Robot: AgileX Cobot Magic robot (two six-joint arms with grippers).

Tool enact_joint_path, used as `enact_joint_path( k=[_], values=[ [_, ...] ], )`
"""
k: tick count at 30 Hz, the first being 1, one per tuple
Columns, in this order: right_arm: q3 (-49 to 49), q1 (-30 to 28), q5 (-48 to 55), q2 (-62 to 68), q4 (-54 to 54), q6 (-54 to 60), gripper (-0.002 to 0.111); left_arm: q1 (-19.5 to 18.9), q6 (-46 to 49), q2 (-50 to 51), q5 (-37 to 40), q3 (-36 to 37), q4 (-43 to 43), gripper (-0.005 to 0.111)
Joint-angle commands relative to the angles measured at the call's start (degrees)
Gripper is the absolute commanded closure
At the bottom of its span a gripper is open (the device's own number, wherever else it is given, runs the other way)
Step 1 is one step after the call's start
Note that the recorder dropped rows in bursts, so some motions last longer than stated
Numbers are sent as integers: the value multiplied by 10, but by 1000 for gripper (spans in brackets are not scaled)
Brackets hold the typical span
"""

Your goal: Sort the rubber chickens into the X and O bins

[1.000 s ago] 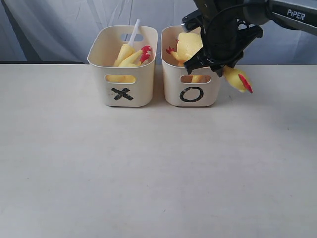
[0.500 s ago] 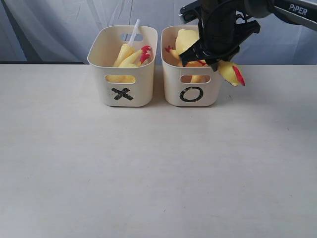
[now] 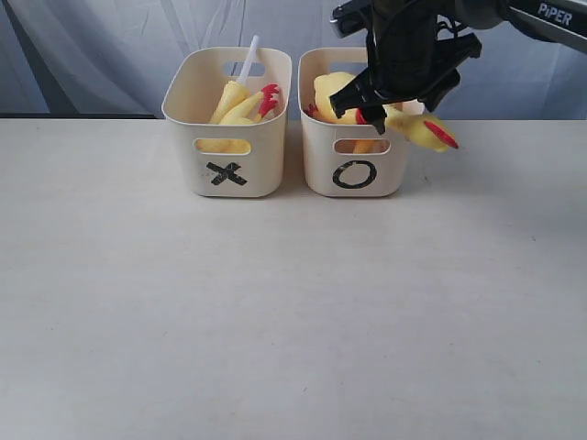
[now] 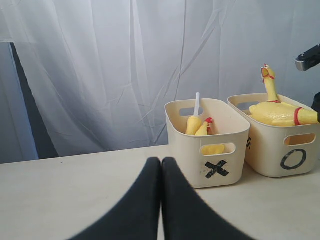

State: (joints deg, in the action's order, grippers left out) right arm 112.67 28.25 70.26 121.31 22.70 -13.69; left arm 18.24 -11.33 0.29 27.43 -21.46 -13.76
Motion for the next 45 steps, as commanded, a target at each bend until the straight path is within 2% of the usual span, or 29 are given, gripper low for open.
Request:
enact_joint_path(
  k=[1, 6, 10, 12, 13, 15, 16, 21, 25, 28, 31, 37, 45],
  values=[
    [4, -2, -3, -35, -2, 1, 44, 2, -1, -3, -3, 3, 4, 107],
    [4, -2, -3, -78, -9, 2, 44, 2, -1, -3, -3, 3, 4, 107],
    [4, -2, -3, -122, -53, 44, 46, 2, -1, -3, -3, 3, 4, 107],
    [4, -2, -3, -143, -65, 62, 57, 2, -1, -3, -3, 3, 3, 107],
    [4, -2, -3, -154, -67, 66, 66, 2, -1, -3, -3, 3, 3, 107],
    [4, -2, -3, -176, -64, 66, 90, 2, -1, -3, -3, 3, 3, 107],
    [1, -2, -3, -199, -47, 64, 109, 2, -1, -3, -3, 3, 3, 107],
    [-82, -2, -3, -303, 38, 48, 108, 2, -1, -3, 19, 3, 2, 107],
    [-244, -2, -7, -433, 41, 44, 108, 2, -1, -3, 56, 3, 0, 107],
    [-339, -2, -78, -534, 41, 5, 108, 2, -1, -3, 56, 3, 0, 107],
    [-447, -2, -192, -653, 8, -32, 108, 2, -1, -3, 56, 3, 0, 107],
    [-575, -2, -357, -798, -37, -32, 108, 2, -1, -3, 56, 3, 0, 107],
    [-711, -2, -503, -957, -53, -25, 108, 2, -1, -3, 56, 3, 0, 107]
  ],
)
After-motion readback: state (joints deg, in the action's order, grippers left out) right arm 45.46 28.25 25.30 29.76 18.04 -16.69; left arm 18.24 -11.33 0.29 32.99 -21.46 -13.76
